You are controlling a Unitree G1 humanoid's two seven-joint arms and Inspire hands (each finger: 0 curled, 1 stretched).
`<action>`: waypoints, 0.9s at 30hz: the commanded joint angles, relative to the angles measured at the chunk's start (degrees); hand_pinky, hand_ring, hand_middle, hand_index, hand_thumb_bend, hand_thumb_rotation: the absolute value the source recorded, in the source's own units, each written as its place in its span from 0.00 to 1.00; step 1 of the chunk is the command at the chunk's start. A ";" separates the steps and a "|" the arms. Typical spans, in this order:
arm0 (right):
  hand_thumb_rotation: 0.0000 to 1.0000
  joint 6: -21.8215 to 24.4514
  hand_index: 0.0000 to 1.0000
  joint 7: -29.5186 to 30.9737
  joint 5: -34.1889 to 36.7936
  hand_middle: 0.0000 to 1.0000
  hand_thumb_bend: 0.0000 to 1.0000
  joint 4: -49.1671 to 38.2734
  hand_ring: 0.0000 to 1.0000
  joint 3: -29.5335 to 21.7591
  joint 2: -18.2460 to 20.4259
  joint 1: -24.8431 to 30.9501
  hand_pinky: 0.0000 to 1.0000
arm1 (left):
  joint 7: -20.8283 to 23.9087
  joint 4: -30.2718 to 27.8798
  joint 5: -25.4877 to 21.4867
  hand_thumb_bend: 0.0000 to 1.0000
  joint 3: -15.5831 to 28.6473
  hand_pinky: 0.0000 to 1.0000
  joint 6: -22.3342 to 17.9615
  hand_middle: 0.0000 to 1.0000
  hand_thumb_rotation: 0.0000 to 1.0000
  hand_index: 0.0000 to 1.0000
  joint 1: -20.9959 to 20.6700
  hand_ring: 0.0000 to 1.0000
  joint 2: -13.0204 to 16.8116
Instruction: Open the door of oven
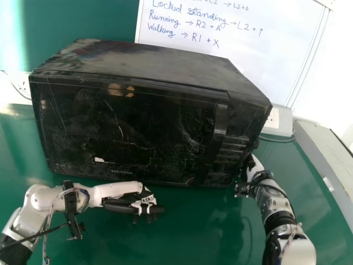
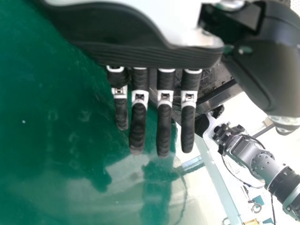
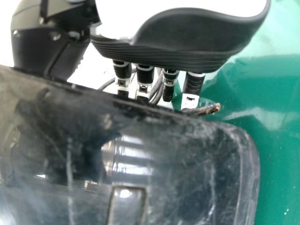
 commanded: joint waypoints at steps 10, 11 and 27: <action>0.68 2.32 0.78 1.13 -0.57 0.67 0.66 1.54 0.52 0.64 1.56 1.75 0.42 | -1.16 3.17 2.21 0.51 -1.08 0.26 2.27 0.48 0.00 0.48 2.31 0.32 1.20; 0.67 2.24 0.77 1.35 -0.41 0.67 0.67 1.52 0.51 0.50 1.56 1.80 0.41 | -1.15 3.28 2.15 0.51 -1.05 0.26 2.23 0.49 0.00 0.48 2.30 0.32 1.16; 0.67 1.82 0.77 1.01 -0.88 0.66 0.63 1.45 0.51 0.94 1.53 1.93 0.44 | -3.24 -3.85 -4.77 0.51 3.93 0.28 6.66 0.47 0.04 0.49 3.90 0.36 2.84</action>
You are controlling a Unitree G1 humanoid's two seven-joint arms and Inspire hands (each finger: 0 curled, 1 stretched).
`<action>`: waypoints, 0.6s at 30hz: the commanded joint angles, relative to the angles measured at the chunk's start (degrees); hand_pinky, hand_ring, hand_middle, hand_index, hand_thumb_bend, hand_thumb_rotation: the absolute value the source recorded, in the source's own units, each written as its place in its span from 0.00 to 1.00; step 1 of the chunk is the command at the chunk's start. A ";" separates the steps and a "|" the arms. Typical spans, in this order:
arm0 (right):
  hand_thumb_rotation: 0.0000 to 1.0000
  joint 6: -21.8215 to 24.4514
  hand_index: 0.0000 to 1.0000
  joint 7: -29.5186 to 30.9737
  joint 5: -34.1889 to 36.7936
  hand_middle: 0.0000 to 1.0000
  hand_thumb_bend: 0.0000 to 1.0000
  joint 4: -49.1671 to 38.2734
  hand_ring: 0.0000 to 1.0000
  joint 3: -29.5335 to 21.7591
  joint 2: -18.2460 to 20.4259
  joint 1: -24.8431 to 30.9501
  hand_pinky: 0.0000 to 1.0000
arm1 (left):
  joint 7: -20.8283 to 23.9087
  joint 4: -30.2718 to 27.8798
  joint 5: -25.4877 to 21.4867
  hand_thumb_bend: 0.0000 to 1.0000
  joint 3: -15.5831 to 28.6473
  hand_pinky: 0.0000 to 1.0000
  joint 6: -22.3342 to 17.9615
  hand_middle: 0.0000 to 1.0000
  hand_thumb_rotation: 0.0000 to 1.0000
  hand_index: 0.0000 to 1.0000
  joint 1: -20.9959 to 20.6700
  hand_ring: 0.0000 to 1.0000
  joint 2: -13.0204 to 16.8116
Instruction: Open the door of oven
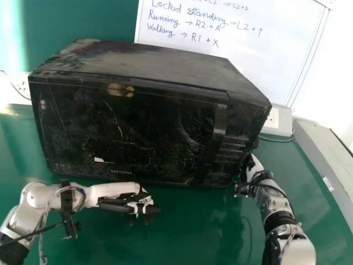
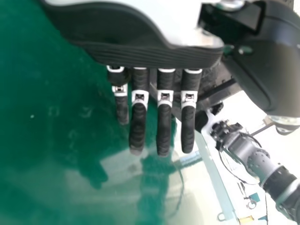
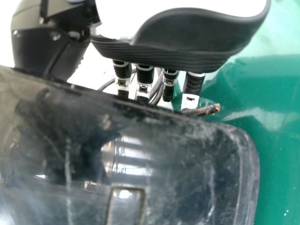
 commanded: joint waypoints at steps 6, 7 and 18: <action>0.67 1.90 0.78 1.50 -0.58 0.66 0.68 1.52 0.52 0.51 1.35 1.99 0.46 | 4.46 -9.22 -3.62 0.50 5.27 0.34 9.40 0.52 0.08 0.49 5.91 0.43 -0.81; 0.67 1.87 0.78 1.44 -0.62 0.67 0.68 1.52 0.52 0.54 1.34 2.00 0.46 | 4.37 -10.38 -4.67 0.50 5.80 0.34 10.94 0.52 0.08 0.49 6.30 0.43 -1.01; 0.65 1.83 0.78 1.79 -0.55 0.67 0.64 1.46 0.51 0.43 1.30 2.07 0.43 | 7.31 -22.99 -12.64 0.50 9.26 0.31 28.59 0.54 0.09 0.50 9.65 0.43 -2.35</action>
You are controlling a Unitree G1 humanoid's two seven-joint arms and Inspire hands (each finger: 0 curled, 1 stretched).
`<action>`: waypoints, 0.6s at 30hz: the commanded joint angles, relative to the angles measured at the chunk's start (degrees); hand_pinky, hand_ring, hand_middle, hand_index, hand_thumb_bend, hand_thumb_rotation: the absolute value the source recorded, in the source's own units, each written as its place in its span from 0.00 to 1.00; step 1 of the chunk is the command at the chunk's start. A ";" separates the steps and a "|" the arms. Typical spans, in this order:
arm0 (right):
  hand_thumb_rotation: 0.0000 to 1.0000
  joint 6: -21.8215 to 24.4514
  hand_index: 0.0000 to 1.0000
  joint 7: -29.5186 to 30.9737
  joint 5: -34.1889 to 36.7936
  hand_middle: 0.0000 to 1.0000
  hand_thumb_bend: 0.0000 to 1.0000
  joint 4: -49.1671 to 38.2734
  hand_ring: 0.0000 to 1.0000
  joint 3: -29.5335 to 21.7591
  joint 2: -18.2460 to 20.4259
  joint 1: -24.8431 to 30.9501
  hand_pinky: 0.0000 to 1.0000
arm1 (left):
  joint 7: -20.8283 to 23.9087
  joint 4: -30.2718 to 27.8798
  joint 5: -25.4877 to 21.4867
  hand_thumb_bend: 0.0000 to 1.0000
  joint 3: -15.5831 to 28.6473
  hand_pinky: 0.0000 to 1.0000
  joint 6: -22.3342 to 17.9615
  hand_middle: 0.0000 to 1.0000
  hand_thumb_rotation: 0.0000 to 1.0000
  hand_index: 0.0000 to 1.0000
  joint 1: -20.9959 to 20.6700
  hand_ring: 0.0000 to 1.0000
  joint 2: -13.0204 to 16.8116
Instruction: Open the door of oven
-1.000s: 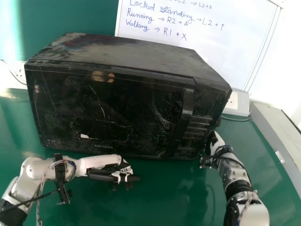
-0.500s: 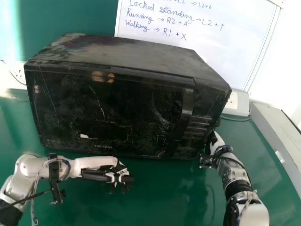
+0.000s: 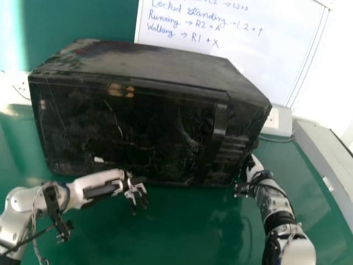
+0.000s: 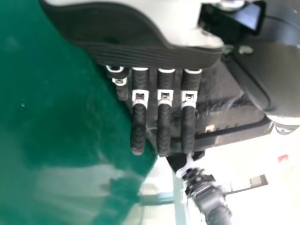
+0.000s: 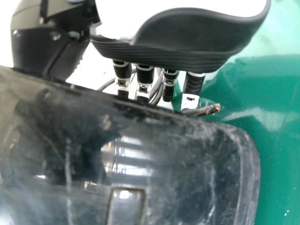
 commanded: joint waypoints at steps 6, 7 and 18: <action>0.65 1.81 0.78 2.08 -0.98 0.71 0.65 1.50 0.53 1.13 1.41 2.08 0.46 | 5.36 -6.20 -5.64 0.57 1.29 0.32 12.48 0.57 0.22 0.58 1.65 0.45 -3.62; 0.65 1.83 0.78 1.83 -1.04 0.71 0.66 1.49 0.53 1.18 1.45 2.07 0.46 | 6.34 -7.39 -5.79 0.60 1.28 0.33 13.72 0.59 0.29 0.63 1.90 0.47 -3.98; 0.65 1.80 0.79 1.97 -1.20 0.71 0.64 1.55 0.54 1.24 1.39 1.87 0.48 | 12.45 -20.73 -13.28 0.91 5.49 0.44 19.30 0.81 0.57 0.83 8.23 0.66 -6.16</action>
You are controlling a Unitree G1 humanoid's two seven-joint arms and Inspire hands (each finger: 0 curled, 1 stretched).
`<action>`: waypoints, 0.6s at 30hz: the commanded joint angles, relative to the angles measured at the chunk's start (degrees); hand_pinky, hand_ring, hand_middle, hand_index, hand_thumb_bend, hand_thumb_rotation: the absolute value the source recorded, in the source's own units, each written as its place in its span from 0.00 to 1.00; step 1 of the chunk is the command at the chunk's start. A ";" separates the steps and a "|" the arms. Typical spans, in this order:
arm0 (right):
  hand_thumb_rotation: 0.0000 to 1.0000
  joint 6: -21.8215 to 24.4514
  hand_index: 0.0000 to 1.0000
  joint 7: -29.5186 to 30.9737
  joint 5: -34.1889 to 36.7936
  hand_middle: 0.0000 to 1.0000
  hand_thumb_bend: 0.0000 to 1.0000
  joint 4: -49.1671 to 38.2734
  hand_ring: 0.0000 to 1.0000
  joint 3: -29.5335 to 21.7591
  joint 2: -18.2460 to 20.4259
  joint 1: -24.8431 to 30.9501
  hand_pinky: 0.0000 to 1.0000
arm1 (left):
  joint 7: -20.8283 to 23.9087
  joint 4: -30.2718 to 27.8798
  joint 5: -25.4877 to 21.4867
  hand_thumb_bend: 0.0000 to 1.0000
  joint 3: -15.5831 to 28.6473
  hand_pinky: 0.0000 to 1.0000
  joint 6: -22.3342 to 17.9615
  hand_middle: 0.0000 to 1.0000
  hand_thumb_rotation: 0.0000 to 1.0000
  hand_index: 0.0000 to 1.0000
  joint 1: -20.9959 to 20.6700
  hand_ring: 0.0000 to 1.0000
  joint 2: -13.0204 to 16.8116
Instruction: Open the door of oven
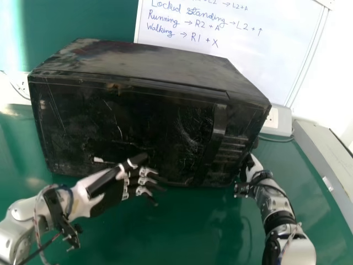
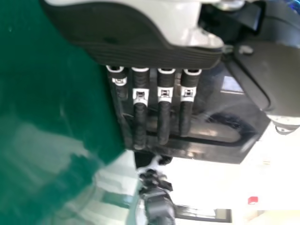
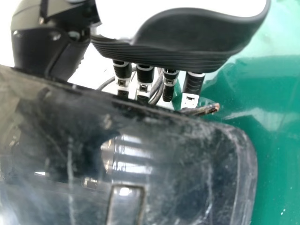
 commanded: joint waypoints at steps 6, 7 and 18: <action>0.66 1.47 0.78 0.78 -0.96 0.70 0.66 1.51 0.54 0.86 1.52 2.02 0.47 | 1.34 -7.37 -5.43 1.00 2.03 0.51 1.22 0.89 0.67 0.92 3.24 0.77 -0.08; 0.66 1.42 0.78 0.87 -0.84 0.70 0.66 1.53 0.54 0.74 1.52 2.05 0.46 | 1.45 -8.15 -6.02 1.00 2.27 0.52 1.47 0.90 0.67 0.93 3.35 0.79 0.17; 0.67 1.41 0.80 1.38 -0.65 0.70 0.66 1.52 0.56 0.54 1.57 1.98 0.48 | 4.01 -13.12 -11.97 1.00 4.58 0.61 2.26 0.99 0.70 1.00 5.31 0.90 0.77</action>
